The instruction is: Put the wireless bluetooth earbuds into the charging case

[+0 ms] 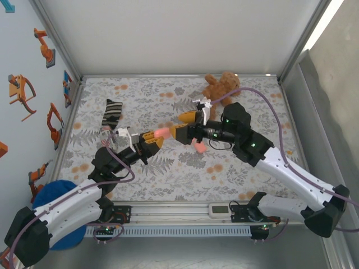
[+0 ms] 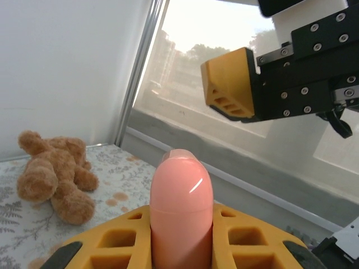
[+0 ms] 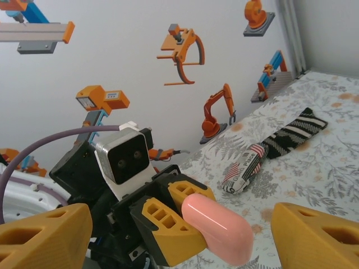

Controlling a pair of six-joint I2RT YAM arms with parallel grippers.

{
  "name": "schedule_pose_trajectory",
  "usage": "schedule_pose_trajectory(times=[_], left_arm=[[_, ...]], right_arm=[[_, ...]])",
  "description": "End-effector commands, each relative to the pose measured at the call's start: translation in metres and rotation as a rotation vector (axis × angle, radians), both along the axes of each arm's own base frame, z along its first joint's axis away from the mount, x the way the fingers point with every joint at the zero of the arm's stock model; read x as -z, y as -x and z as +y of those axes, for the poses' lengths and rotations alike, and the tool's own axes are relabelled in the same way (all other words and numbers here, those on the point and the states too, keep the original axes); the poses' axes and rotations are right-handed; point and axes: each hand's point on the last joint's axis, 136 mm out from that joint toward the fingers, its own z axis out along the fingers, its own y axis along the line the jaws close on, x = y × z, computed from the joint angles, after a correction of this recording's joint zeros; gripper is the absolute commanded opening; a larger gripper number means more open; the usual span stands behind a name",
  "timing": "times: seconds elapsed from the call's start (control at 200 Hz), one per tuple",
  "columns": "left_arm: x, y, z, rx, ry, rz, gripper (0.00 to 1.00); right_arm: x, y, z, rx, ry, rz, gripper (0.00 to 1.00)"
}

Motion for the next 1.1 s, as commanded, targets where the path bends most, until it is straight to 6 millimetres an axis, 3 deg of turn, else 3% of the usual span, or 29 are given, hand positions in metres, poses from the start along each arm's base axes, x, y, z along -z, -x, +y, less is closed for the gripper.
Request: schedule_pose_trajectory(times=[0.0,0.27,0.566,0.841,1.092], left_arm=[[0.017,0.000,-0.002,0.006,-0.020,0.080,0.00],[0.064,-0.005,-0.022,0.015,-0.107,0.246,0.00],[0.116,0.004,-0.068,0.101,-0.216,0.409,0.00],[0.160,-0.018,-0.095,0.075,-0.191,0.596,0.00],[0.191,-0.037,-0.113,0.113,-0.023,0.777,0.02]], right_arm=[[0.011,-0.008,-0.012,0.089,0.034,-0.025,0.84],[0.028,-0.023,-0.033,0.210,0.069,0.015,0.93],[0.046,-0.036,-0.059,0.303,0.064,0.085,1.00],[0.054,-0.040,-0.080,0.366,0.078,0.101,1.00],[0.063,-0.040,-0.090,0.395,0.103,0.116,1.00]])
